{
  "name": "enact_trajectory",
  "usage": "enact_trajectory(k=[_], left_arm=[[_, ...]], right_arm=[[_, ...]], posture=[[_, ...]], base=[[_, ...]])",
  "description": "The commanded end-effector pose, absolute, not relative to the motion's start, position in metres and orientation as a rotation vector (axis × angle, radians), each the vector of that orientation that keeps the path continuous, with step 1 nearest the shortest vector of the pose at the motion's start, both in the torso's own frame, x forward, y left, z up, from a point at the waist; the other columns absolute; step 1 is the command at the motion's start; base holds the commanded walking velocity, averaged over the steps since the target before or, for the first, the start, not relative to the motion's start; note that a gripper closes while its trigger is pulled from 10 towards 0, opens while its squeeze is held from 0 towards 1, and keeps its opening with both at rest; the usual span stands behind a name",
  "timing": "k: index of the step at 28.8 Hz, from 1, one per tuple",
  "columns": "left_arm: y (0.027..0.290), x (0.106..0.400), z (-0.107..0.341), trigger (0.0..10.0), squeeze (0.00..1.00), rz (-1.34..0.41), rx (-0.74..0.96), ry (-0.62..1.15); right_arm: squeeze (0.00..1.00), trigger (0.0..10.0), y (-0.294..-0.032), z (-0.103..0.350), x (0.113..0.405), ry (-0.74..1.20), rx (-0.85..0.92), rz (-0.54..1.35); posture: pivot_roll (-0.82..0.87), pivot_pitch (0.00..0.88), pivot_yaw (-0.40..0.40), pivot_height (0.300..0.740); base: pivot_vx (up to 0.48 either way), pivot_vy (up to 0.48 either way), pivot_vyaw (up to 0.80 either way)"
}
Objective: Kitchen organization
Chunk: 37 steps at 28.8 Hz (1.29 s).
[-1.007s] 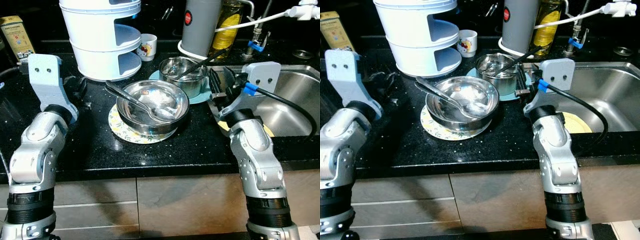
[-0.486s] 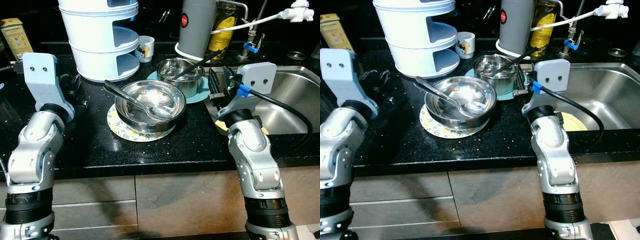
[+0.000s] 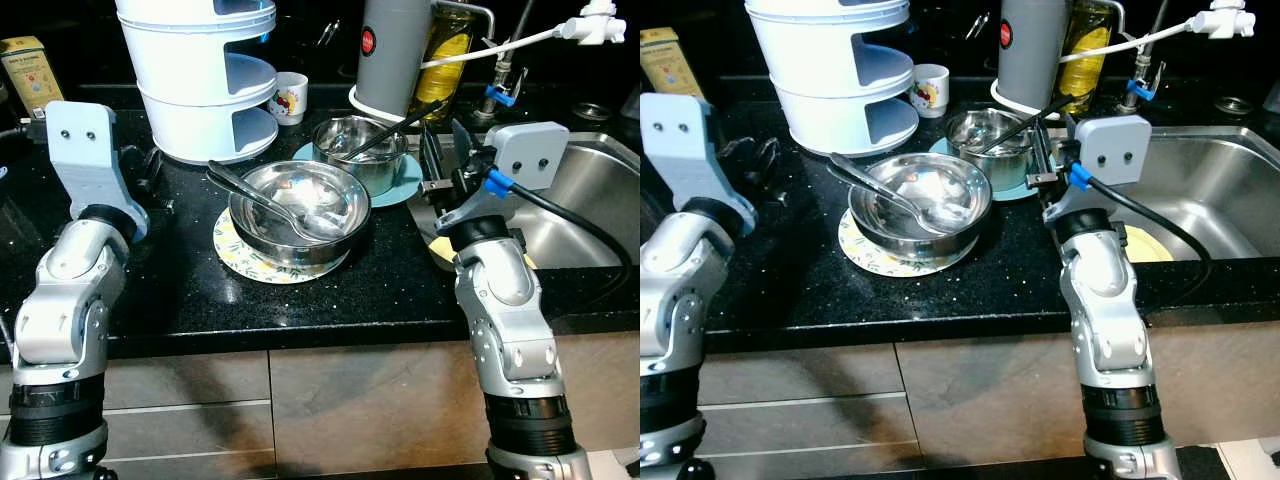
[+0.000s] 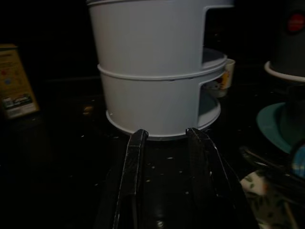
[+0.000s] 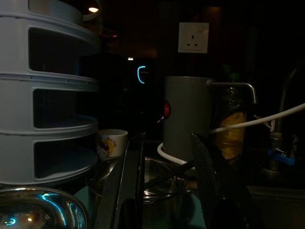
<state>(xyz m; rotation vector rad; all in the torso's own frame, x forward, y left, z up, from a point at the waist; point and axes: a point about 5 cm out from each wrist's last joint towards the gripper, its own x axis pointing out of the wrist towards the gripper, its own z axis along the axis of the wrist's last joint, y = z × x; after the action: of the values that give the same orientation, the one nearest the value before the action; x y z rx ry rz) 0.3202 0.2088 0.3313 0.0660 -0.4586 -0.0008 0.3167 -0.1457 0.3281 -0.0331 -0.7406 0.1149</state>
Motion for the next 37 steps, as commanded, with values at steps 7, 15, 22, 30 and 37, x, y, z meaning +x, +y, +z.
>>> enact_trajectory(k=[7, 15, 22, 30, 37], left_arm=[[0.201, 0.32, 0.327, 10.0, 0.0, -0.087, 0.066, -0.447], [0.205, 0.32, 0.326, 10.0, 0.0, -0.081, 0.077, -0.45], [0.211, 0.319, 0.327, 10.0, 0.0, -0.052, 0.069, -0.455], [0.209, 0.318, 0.326, 10.0, 0.0, -0.089, 0.036, -0.47], [0.214, 0.319, 0.328, 10.0, 0.0, -0.097, 0.021, -0.474]], right_arm=[[0.0, 10.0, -0.154, 0.323, 0.318, -0.685, -0.02, 0.065], [0.0, 10.0, -0.16, 0.313, 0.323, -0.629, -0.01, 0.054], [0.0, 10.0, -0.159, 0.312, 0.324, -0.615, 0.003, 0.064], [0.0, 10.0, -0.157, 0.31, 0.323, -0.61, 0.043, 0.096], [0.0, 10.0, -0.159, 0.308, 0.324, -0.605, 0.068, 0.092]], posture=[[0.0, 0.168, 0.007, 0.74], [0.01, 0.172, 0.005, 0.74], [0.01, 0.176, 0.003, 0.74], [0.01, 0.17, 0.003, 0.74], [0.03, 0.135, 0.022, 0.74]], base=[[0.0, 0.0, 0.0], [0.0, 0.0, 0.0], [0.0, 0.0, 0.0], [0.0, 0.0, 0.0], [0.0, 0.0, 0.0]])
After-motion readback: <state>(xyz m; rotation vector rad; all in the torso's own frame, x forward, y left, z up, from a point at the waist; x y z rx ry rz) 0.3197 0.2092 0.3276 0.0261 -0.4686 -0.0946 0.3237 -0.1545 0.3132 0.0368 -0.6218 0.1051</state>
